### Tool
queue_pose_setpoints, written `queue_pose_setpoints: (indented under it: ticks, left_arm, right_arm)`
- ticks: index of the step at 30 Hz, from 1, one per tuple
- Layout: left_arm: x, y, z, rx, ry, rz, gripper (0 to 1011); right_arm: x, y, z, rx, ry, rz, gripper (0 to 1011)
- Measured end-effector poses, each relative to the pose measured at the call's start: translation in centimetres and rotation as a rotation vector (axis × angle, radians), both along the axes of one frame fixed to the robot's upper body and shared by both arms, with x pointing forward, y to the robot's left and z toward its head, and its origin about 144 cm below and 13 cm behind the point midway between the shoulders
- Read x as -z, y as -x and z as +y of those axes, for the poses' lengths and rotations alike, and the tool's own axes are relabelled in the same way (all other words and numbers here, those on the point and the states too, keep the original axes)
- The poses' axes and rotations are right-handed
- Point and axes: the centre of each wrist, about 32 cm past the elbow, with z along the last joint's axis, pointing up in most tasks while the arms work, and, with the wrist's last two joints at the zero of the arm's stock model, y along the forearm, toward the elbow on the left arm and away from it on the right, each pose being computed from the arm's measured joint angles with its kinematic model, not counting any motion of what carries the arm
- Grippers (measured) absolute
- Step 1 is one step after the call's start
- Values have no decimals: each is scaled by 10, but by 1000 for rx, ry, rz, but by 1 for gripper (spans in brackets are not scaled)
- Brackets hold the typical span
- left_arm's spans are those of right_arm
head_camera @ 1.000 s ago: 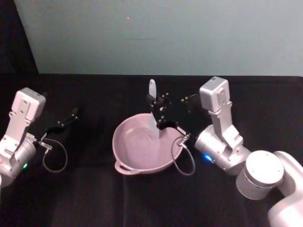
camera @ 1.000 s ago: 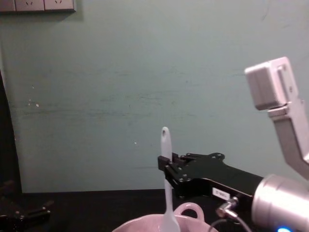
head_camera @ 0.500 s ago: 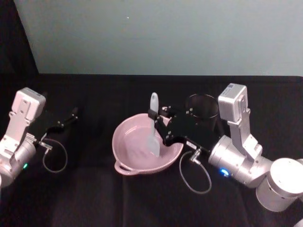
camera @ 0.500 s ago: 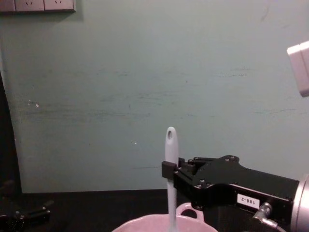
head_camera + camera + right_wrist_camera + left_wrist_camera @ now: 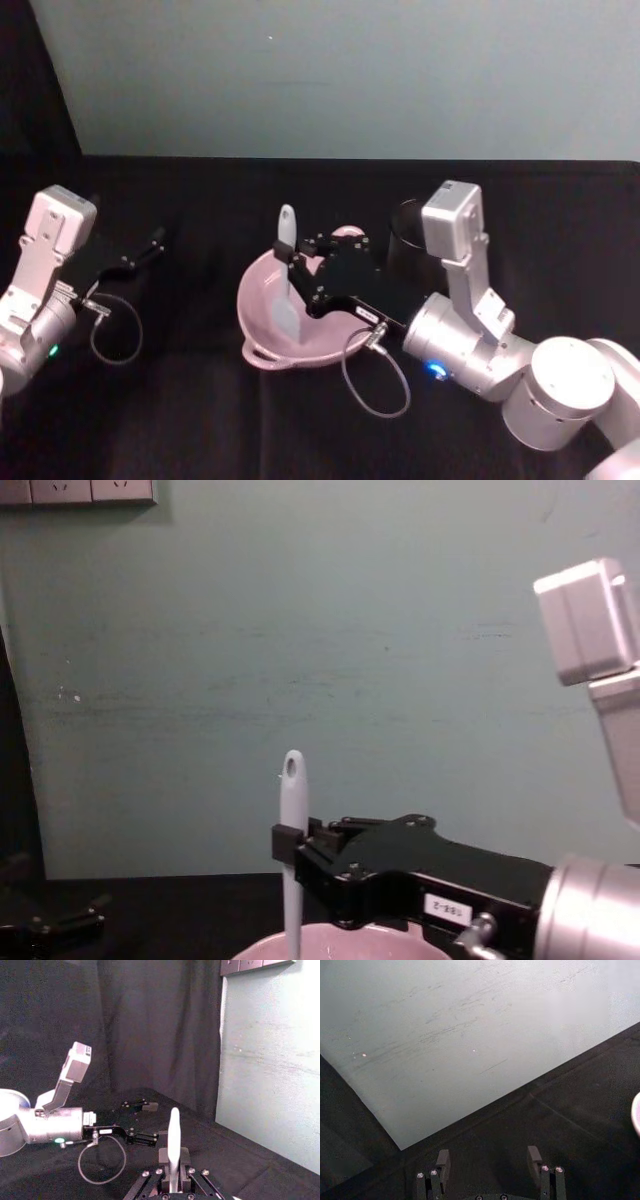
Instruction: Use the one hand to pick up the spoon and stir the clear water in the bowl.
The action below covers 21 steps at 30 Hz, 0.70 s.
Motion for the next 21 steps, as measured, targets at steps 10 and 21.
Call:
queue_pose_setpoints:
  ticks: [10, 21]
  left_arm:
    - [0, 0, 0, 0, 0, 0, 1011]
    - [0, 0, 0, 0, 0, 0, 1011]
  right_arm:
    - [9, -16, 18, 49, -21, -15, 123]
    - [18, -41, 23, 140, -21, -39, 123]
